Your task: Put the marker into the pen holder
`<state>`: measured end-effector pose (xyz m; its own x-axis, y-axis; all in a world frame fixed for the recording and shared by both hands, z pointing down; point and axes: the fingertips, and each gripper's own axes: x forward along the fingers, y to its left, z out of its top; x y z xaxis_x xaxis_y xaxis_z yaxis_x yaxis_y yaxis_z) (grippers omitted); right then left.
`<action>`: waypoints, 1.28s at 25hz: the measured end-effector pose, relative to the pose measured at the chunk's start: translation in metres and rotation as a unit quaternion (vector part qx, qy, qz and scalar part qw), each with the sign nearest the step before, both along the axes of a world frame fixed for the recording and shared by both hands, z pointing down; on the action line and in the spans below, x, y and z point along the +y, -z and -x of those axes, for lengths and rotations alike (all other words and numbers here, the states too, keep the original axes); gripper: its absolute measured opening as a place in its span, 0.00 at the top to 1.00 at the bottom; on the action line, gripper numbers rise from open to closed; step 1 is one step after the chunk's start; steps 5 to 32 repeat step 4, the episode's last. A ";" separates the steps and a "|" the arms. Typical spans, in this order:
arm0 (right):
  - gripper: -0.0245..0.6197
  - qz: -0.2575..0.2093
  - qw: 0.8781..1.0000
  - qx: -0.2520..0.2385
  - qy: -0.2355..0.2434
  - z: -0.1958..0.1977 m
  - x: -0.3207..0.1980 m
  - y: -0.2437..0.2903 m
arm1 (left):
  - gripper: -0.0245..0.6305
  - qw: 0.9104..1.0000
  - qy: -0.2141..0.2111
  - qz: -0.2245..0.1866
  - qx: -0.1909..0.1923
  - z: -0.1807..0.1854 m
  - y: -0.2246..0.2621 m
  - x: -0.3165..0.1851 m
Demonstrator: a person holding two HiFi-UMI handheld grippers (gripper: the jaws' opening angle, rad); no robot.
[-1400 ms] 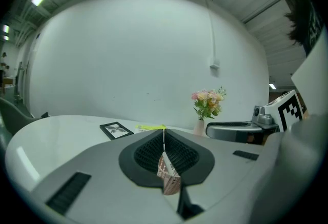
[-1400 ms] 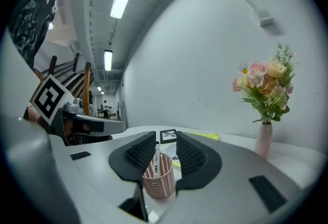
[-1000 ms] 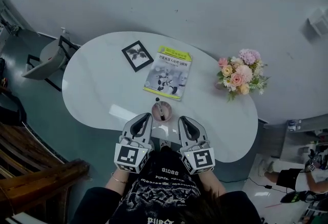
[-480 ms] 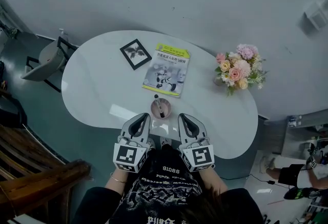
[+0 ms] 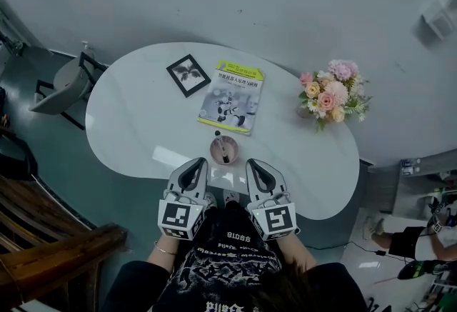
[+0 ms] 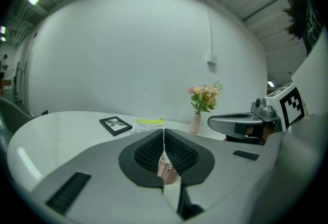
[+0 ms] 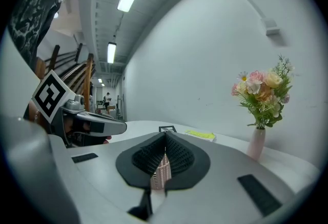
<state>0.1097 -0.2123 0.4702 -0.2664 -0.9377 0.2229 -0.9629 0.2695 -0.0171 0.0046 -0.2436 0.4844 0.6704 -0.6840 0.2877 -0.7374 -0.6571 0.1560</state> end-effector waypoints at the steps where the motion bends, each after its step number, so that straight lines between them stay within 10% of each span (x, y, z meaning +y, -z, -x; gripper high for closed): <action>1: 0.92 0.000 1.000 -0.003 0.002 0.001 0.001 0.001 | 0.93 1.000 -0.001 -0.001 0.000 -0.001 0.001 0.000; 32: 0.92 -0.004 1.000 -0.015 0.008 0.001 0.002 0.003 | 0.93 1.000 -0.004 -0.003 -0.001 -0.003 0.001 0.001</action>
